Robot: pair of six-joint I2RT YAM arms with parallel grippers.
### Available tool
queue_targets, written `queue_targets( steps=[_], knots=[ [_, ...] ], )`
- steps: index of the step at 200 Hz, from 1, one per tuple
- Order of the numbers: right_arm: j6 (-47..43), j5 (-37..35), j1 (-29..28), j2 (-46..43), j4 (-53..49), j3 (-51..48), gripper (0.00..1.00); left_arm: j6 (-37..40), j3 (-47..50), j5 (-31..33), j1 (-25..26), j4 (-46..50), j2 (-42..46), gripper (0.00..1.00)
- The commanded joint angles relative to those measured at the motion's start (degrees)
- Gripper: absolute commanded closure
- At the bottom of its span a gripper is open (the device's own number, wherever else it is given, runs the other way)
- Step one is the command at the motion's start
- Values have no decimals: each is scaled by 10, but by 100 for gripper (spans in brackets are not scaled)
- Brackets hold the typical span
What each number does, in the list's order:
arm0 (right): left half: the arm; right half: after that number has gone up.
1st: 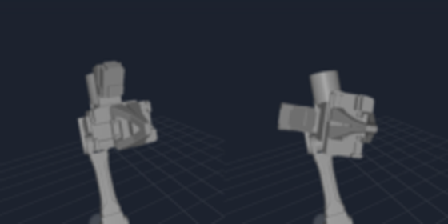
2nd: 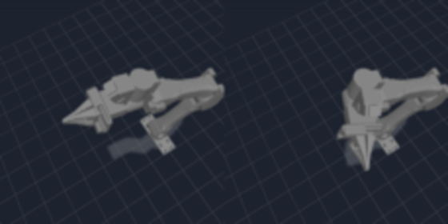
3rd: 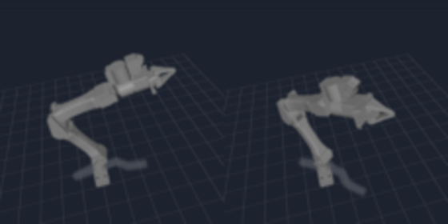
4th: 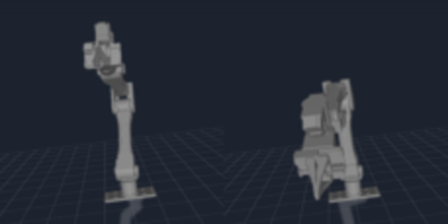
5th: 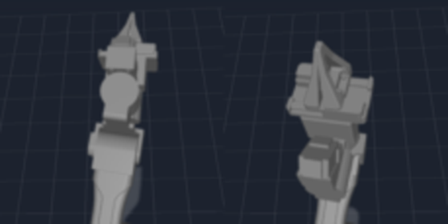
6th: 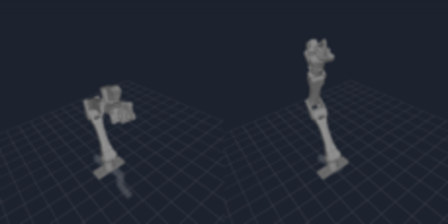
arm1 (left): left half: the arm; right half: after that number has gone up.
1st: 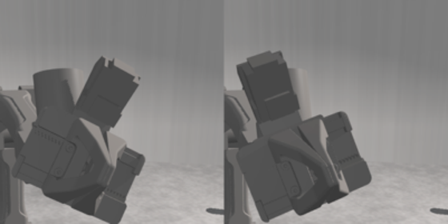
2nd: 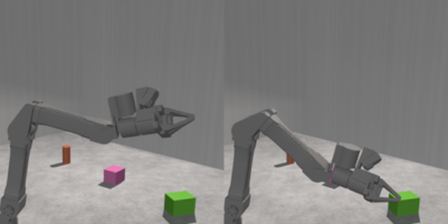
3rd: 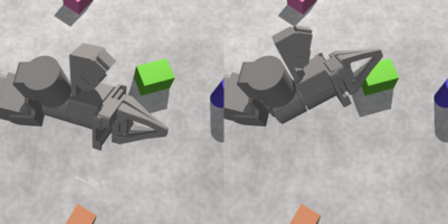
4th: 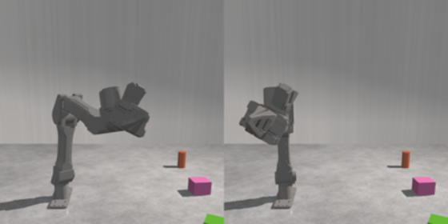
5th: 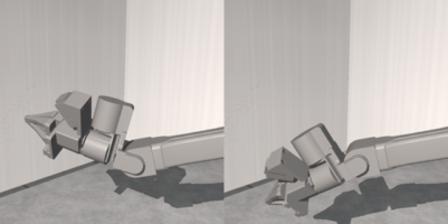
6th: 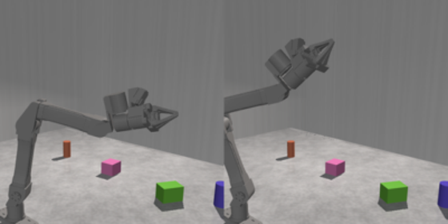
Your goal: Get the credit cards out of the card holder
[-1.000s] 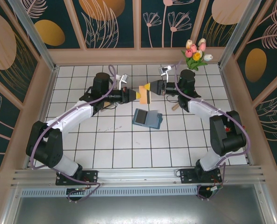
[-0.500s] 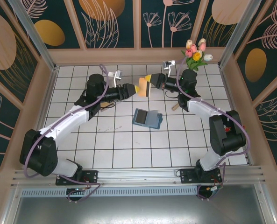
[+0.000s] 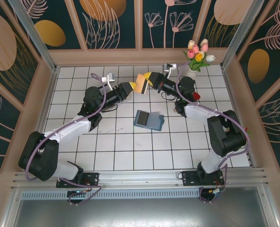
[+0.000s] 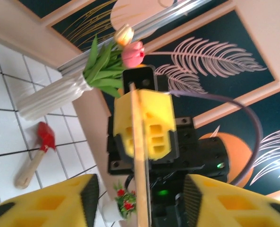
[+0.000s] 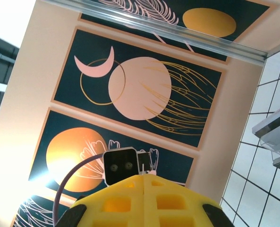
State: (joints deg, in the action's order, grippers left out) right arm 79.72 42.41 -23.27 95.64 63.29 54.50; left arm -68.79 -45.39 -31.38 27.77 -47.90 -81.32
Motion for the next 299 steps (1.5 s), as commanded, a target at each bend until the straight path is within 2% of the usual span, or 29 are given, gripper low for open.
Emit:
queue_targets(
  steps=[1, 102, 140, 156, 171, 191, 205, 213, 243, 263, 299],
  knots=[
    [23, -7, -3, 6, 53, -8, 100, -25, -4, 1, 2, -70, -19, 56],
    [19, 11, -5, 15, 41, -8, 100, -26, -42, -37, 2, -90, -77, 86],
    [11, 18, 0, 13, 35, -14, 100, 22, -58, -51, 2, -50, -83, 100],
    [-9, 17, 5, 4, 12, -22, 89, 58, -67, -44, 1, -7, -81, 100],
    [-42, 10, 14, -10, -35, -32, 71, 115, -87, -31, 1, 74, -74, 100],
    [-104, -10, 26, -39, -112, -49, 42, 235, -138, 1, -1, 233, -64, 100],
    [-159, -34, 33, -64, -187, -57, 26, 326, -180, 43, -2, 351, -59, 100],
    [-197, -50, 35, -79, -231, -61, 20, 353, -192, 80, -2, 391, -53, 100],
    [-294, -87, 47, -117, -323, -84, 7, 429, -233, 126, -3, 470, -51, 100],
    [-335, -88, 64, -133, -362, -99, 1, 519, -276, 139, -7, 549, -61, 100],
    [-386, -67, 94, -152, -417, -118, 1, 656, -308, 128, -29, 624, -51, 100]
  ],
)
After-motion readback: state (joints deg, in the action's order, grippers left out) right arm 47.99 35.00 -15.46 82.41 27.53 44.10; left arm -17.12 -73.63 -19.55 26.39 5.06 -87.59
